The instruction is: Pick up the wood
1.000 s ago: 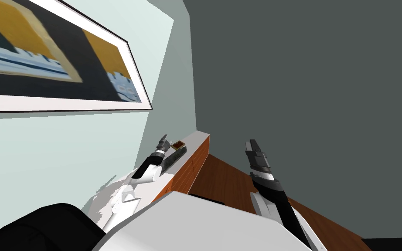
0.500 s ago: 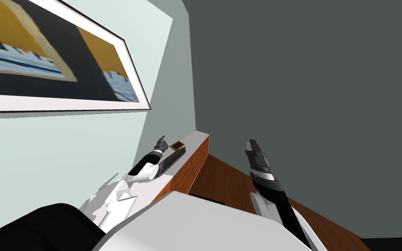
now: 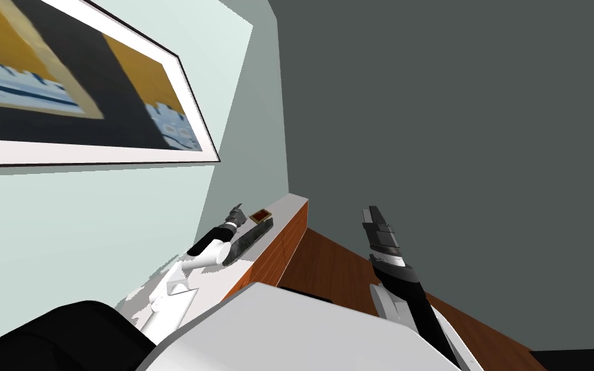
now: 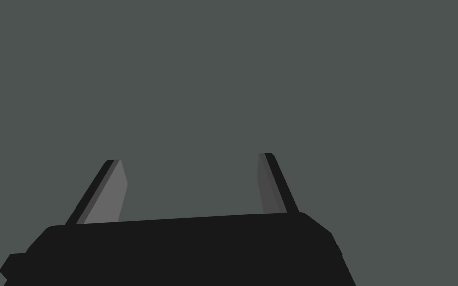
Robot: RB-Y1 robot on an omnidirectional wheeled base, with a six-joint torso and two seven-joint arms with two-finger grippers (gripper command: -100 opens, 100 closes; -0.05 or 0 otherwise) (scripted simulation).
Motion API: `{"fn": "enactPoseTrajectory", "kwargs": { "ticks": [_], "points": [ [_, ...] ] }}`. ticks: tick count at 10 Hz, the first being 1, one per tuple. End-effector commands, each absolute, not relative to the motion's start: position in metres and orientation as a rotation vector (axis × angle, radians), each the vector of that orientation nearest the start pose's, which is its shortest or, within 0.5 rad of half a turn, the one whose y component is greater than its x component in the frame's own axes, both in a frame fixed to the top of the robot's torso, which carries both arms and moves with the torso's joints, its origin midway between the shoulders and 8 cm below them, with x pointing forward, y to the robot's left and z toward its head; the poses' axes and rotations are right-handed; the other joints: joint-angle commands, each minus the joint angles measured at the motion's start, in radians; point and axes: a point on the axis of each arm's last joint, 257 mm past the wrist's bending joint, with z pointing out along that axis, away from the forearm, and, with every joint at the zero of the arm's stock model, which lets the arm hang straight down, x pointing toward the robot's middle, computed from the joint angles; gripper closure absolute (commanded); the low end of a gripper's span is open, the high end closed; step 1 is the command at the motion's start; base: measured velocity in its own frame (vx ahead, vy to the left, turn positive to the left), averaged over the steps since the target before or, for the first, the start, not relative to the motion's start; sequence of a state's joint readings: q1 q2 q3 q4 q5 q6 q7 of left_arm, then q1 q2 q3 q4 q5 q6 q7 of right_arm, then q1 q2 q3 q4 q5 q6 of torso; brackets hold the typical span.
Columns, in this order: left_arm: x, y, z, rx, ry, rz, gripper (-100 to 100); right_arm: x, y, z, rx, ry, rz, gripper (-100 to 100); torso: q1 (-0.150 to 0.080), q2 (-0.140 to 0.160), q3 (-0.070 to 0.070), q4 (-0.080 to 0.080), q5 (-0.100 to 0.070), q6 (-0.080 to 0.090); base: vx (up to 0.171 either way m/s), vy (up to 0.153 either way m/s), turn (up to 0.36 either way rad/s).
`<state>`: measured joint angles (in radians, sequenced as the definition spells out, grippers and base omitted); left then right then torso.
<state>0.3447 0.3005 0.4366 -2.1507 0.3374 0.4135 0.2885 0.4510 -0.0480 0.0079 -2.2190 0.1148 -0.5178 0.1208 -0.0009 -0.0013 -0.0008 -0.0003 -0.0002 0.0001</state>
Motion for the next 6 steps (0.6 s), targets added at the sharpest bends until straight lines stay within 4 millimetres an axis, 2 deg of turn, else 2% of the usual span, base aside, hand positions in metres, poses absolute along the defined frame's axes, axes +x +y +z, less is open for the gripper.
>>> {"fn": "enactPoseTrajectory", "kwargs": {
  "ticks": [1,3,4,6],
  "points": [
    [0.407,0.491,-0.129,-1.549,0.866,-1.053,-100,0.359,-0.254,0.015,0.497,0.741,1.144,0,0.0,0.0,0.0,0.0,0.0,0.0,0.025,-0.022,-0.013],
    [0.406,0.491,-0.137,-1.577,0.879,-1.037,-100,0.359,-0.254,0.015,0.497,0.741,1.144,0,0.0,0.0,0.0,0.0,0.0,0.0,0.006,-0.007,0.002],
    [0.402,0.504,-0.143,-1.629,0.864,-1.024,-100,0.359,-0.254,0.015,0.497,0.741,1.144,0,0.001,0.001,0.001,0.0,0.0,0.0,0.016,-0.019,-0.035],
    [0.4,0.505,-0.155,-1.672,0.883,-0.998,-100,0.359,-0.254,0.015,0.497,0.741,1.144,0,0.0,0.0,0.0,0.0,0.0,0.0,0.018,-0.018,-0.006]
  ]
}}
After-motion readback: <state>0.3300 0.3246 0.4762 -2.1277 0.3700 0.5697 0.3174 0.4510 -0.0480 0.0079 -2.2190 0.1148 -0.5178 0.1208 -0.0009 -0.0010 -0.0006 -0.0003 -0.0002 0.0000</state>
